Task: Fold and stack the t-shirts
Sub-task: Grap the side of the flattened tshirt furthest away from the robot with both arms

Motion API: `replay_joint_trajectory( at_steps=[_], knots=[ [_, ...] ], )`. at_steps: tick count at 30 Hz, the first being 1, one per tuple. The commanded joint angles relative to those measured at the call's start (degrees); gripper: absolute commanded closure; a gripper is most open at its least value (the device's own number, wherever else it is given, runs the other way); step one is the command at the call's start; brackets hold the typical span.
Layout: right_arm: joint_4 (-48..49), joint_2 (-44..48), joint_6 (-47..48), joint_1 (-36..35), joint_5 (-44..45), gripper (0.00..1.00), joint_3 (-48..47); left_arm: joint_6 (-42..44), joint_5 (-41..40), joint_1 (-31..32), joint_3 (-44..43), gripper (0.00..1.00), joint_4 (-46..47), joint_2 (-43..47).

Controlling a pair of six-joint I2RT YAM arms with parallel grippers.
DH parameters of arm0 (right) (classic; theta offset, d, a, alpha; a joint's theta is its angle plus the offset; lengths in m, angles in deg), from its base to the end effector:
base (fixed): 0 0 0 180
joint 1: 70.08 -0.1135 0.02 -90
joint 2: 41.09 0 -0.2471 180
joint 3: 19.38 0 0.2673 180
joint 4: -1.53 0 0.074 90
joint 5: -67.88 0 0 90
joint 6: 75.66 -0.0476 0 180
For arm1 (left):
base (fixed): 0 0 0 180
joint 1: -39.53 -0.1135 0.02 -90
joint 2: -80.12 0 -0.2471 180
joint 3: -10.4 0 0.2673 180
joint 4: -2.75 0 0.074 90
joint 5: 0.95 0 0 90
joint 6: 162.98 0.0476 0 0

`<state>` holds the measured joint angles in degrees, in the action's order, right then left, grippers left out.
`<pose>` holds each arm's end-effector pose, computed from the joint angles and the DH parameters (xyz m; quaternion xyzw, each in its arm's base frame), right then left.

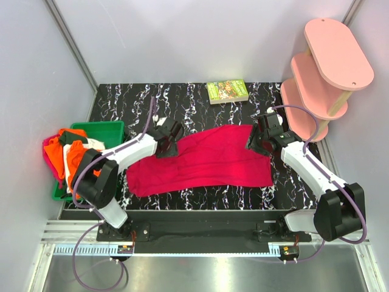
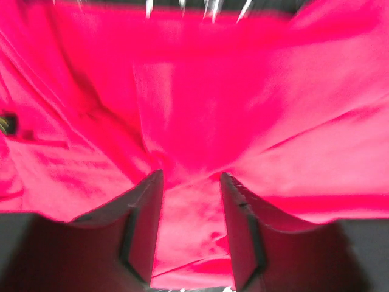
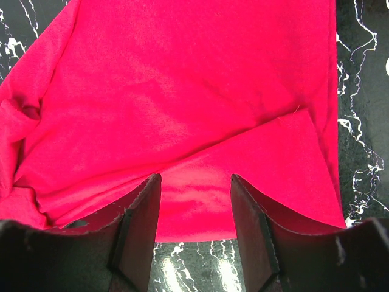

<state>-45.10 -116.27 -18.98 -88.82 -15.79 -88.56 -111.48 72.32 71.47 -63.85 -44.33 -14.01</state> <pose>0.2822 0.0902 0.2280 0.1376 0.9360 0.0934 0.3104 0.2924 -0.1661 0.1590 -0.0845 0.9662 0.0025 0.2436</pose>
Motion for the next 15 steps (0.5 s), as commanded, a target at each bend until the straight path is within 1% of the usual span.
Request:
replay_joint_trajectory(
  at_steps=[1,3,8,15],
  knots=[
    [1.7,0.8,-0.3,-0.4,-0.6,0.43,0.0,0.8,-3.4,-2.2,-6.1,0.50,1.4,0.6],
    [1.6,1.2,-0.2,-0.3,-0.4,0.43,0.1,0.7,-3.0,-3.5,-6.6,0.50,1.4,-0.8],
    [1.6,1.5,-0.1,-0.4,-0.4,0.43,0.3,-0.2,-1.6,-5.9,-6.7,0.56,2.1,-5.7],
    [1.6,1.9,0.0,-0.4,0.2,0.43,0.9,-0.7,-1.3,-7.0,-6.1,0.57,3.8,-8.9]
  ],
)
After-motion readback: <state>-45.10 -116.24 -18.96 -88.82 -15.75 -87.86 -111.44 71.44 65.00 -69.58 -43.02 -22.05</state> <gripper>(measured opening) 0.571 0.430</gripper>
